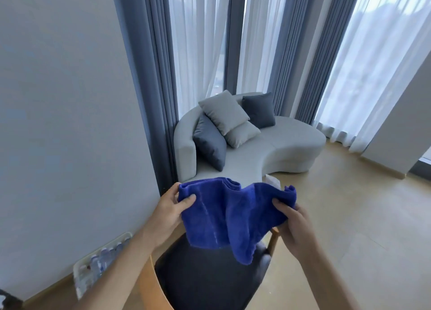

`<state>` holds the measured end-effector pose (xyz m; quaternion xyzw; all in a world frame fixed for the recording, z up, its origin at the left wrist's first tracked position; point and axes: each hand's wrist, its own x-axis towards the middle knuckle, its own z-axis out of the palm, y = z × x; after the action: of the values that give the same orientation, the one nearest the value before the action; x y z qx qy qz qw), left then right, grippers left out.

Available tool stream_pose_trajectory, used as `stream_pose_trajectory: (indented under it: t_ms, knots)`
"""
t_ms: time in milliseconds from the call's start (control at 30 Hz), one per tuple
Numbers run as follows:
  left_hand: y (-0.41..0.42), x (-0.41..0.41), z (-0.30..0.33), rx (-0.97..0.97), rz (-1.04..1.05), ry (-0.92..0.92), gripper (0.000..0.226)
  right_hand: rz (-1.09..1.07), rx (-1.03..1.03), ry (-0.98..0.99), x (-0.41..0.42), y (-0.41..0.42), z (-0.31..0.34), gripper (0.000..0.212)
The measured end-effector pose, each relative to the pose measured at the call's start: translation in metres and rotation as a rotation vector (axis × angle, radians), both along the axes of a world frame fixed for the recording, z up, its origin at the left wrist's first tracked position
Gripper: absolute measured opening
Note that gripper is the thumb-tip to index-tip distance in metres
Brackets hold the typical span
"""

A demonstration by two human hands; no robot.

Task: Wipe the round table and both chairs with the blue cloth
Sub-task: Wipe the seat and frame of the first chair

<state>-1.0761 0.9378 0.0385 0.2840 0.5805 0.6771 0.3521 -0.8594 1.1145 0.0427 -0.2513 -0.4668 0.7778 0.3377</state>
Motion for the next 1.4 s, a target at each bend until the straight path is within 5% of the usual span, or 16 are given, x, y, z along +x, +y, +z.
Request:
stream_pose_trajectory:
  t_ms: [200, 567, 700, 900, 1100, 1200, 1400]
  knots:
    - [-0.025, -0.04, 0.025, -0.058, 0.104, 0.176, 0.005, -0.161, 0.209, -0.164, 0.012, 0.017, 0.015, 0.024]
    - [-0.028, -0.054, 0.038, -0.15, 0.116, 0.447, 0.019, -0.203, 0.294, -0.233, 0.015, 0.017, 0.031, 0.012]
    - [-0.029, -0.051, 0.04, -0.107, 0.01, 0.43, 0.009, -0.218, 0.347, -0.256, 0.014, 0.023, 0.049, 0.012]
    - [-0.014, -0.053, 0.041, -0.104, 0.051, 0.412, 0.028, -0.268, 0.381, -0.261, 0.014, 0.033, 0.062, 0.014]
    - [-0.008, -0.052, 0.06, -0.022, -0.033, 0.124, 0.036, -0.276, 0.229, -0.208, 0.019, 0.041, 0.045, 0.017]
    - [-0.003, -0.05, 0.084, 0.082, -0.147, -0.022, 0.019, -0.299, 0.171, -0.315, 0.03, 0.049, 0.027, 0.015]
    - [0.021, -0.029, 0.123, 0.074, -0.152, 0.149, 0.018, -0.238, 0.23, -0.815, 0.047, 0.051, -0.001, 0.025]
